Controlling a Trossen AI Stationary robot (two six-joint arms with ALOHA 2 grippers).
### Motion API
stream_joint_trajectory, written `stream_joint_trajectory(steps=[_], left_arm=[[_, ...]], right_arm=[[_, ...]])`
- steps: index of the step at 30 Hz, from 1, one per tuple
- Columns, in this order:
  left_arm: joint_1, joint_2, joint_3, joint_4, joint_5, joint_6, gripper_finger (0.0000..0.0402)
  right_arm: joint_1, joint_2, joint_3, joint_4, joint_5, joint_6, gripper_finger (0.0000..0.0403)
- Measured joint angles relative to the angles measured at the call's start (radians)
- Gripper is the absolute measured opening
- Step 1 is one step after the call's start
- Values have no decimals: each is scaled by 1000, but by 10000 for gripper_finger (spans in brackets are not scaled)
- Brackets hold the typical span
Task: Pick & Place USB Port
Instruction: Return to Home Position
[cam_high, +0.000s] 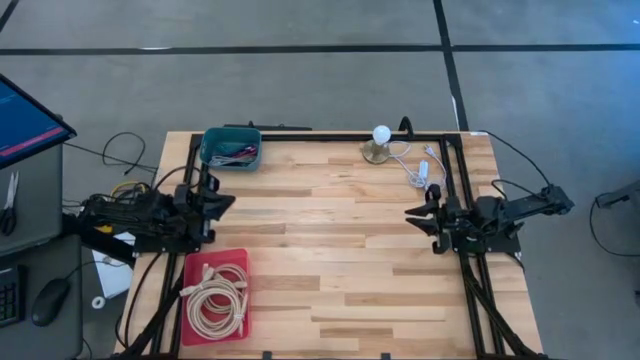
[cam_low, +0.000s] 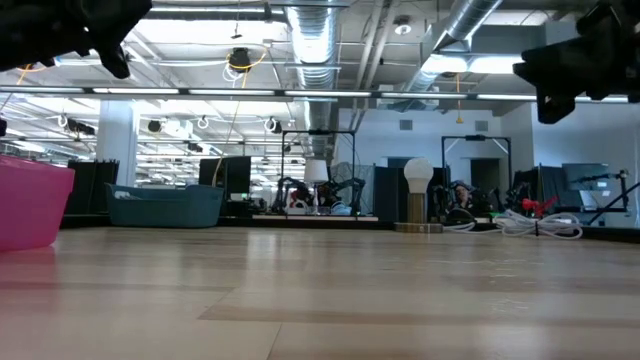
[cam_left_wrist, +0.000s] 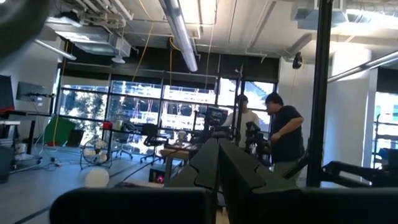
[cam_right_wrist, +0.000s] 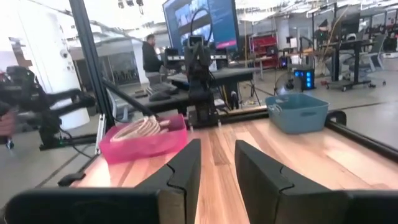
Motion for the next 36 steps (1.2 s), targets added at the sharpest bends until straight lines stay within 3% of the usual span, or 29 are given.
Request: stream_joint_trajectory(steps=[17,22,36], left_arm=[[0,0,0,-115,-28,-3,12],[0,0,0,-165,-77,-2,12],[0,1,0,-385,-87,-43,12]], right_arm=[[1,29,0,-37,-3,-30,91],[0,71,0,-38,-3,-16,91],[1,162,0,-40,-3,4,91]])
